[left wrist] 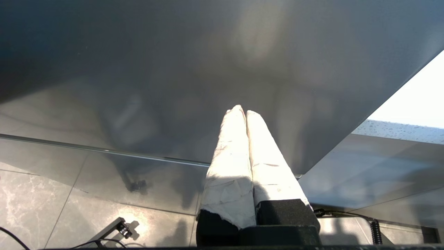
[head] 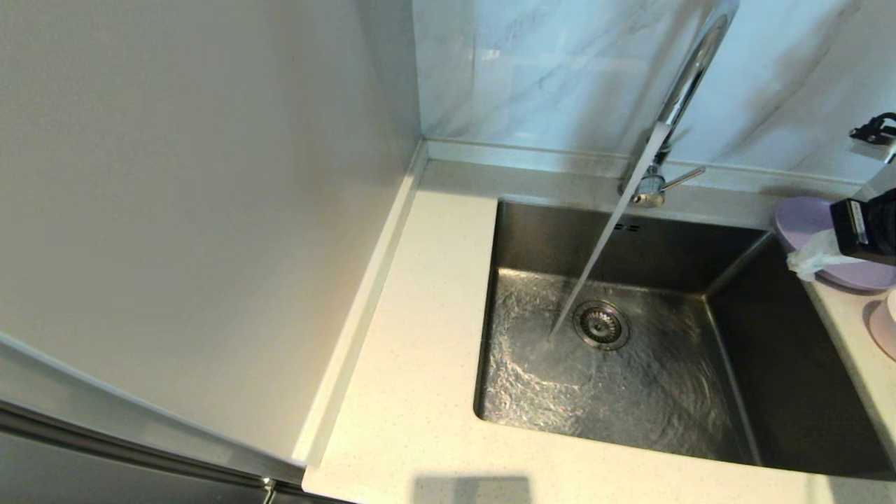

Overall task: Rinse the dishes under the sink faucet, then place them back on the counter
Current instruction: Turn off the faucet

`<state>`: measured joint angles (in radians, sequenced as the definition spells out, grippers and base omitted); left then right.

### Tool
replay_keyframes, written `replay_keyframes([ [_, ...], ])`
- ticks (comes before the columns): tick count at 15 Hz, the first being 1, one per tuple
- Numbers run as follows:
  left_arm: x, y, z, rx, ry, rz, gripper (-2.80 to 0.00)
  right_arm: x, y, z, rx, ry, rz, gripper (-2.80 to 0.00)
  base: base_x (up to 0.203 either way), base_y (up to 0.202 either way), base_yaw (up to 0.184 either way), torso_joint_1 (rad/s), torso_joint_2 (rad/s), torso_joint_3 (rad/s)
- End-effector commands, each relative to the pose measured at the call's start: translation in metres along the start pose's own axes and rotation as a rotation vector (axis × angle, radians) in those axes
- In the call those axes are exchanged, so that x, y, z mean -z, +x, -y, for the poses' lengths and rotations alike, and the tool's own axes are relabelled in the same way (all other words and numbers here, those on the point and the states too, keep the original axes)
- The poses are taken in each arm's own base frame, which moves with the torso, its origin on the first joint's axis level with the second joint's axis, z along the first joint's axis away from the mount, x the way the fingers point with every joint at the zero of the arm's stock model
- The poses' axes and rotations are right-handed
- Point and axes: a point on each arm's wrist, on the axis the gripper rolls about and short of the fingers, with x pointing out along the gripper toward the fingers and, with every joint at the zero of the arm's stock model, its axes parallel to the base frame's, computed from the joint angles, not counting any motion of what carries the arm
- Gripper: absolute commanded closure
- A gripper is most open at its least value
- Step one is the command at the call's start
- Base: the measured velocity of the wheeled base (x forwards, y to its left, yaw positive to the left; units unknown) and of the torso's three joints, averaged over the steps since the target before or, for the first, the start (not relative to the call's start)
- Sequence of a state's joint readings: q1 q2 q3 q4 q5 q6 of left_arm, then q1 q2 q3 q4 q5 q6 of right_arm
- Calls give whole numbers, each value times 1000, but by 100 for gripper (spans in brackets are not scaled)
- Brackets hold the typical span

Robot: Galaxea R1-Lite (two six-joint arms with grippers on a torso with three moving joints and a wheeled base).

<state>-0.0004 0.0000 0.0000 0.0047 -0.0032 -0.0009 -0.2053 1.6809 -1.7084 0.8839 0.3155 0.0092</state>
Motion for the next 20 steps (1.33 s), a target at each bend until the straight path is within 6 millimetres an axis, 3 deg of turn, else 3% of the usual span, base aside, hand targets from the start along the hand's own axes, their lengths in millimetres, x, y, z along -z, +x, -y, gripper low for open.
replay_keyframes([
  [1,0,0,0,-1,-1,0,0,-13,43,9,-231,98,-133,0,0,0,0,0,0,0],
  [5,0,0,0,-1,-1,0,0,-36,78,10,-390,186,-146,0,0,0,0,0,0,0],
  [7,0,0,0,-1,-1,0,0,-51,84,9,-395,125,-26,0,0,0,0,0,0,0],
  [14,0,0,0,-1,-1,0,0,-71,75,6,-278,38,174,0,0,0,0,0,0,0],
  [20,0,0,0,-1,-1,0,0,-75,78,-25,-326,4,217,0,0,0,0,0,0,0],
])
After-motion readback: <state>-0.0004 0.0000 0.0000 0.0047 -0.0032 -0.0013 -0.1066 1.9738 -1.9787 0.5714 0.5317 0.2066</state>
